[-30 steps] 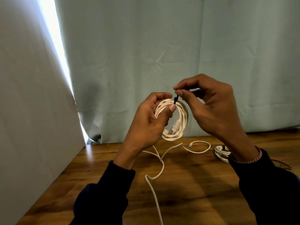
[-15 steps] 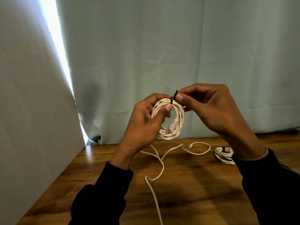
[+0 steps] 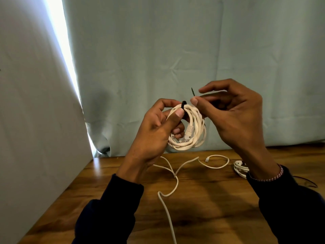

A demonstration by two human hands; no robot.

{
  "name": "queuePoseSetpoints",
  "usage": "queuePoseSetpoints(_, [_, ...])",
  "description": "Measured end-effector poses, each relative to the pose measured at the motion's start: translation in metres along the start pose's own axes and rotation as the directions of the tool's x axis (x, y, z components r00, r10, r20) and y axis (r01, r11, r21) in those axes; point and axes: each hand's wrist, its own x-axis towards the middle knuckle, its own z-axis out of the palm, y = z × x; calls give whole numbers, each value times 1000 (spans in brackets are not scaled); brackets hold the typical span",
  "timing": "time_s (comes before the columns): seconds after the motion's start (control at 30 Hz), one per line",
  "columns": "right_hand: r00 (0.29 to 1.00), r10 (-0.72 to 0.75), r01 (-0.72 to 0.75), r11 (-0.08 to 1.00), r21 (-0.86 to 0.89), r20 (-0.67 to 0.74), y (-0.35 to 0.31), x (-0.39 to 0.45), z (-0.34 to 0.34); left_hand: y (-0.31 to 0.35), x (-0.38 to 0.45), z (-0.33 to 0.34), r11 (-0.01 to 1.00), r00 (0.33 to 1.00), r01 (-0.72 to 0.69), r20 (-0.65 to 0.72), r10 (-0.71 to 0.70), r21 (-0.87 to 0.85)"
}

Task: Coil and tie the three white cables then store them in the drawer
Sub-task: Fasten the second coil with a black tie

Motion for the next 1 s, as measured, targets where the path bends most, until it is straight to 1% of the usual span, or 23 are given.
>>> queuePoseSetpoints(0.07, [998, -40, 43, 998, -40, 53, -1, 1, -5, 1, -1, -1, 1000, 999, -18, -30, 18, 21])
queuePoseSetpoints(0.13, [985, -91, 105, 990, -95, 144, -1, 3, -11, 1, -1, -3, 997, 996, -21, -83, 27, 74])
queuePoseSetpoints(0.23, [945, -197, 249, 951, -182, 263, 0, 7, -17, 4, -1, -6, 984, 988, -8, -150, 36, 181])
queuePoseSetpoints(0.33, [892, -291, 394, 877, -277, 346, 5, 8, -17, 7, -2, -5, 950, 978, 23, -205, 43, 311])
queuePoseSetpoints(0.4, [857, -311, 458, 824, -334, 410, 9, 7, -15, 8, -2, -4, 918, 966, 70, -257, 36, 390])
queuePoseSetpoints(0.5, [822, -298, 515, 754, -409, 486, 16, 5, -9, 5, -2, -3, 862, 943, 130, -330, 45, 490])
queuePoseSetpoints(0.6, [814, -270, 516, 743, -426, 514, 20, 3, -5, 4, -4, 2, 815, 919, 153, -383, 90, 559])
queuePoseSetpoints(0.73, [864, -239, 414, 839, -354, 444, 23, 3, -4, 3, -5, 6, 780, 908, 169, -403, 114, 602])
queuePoseSetpoints(0.93, [886, -192, 338, 890, -306, 421, 28, 1, -2, -3, -4, 9, 799, 895, 174, -431, 115, 575])
queuePoseSetpoints(1.0, [886, -161, 316, 897, -310, 435, 28, 1, -2, -7, -3, 10, 822, 891, 192, -446, 83, 536])
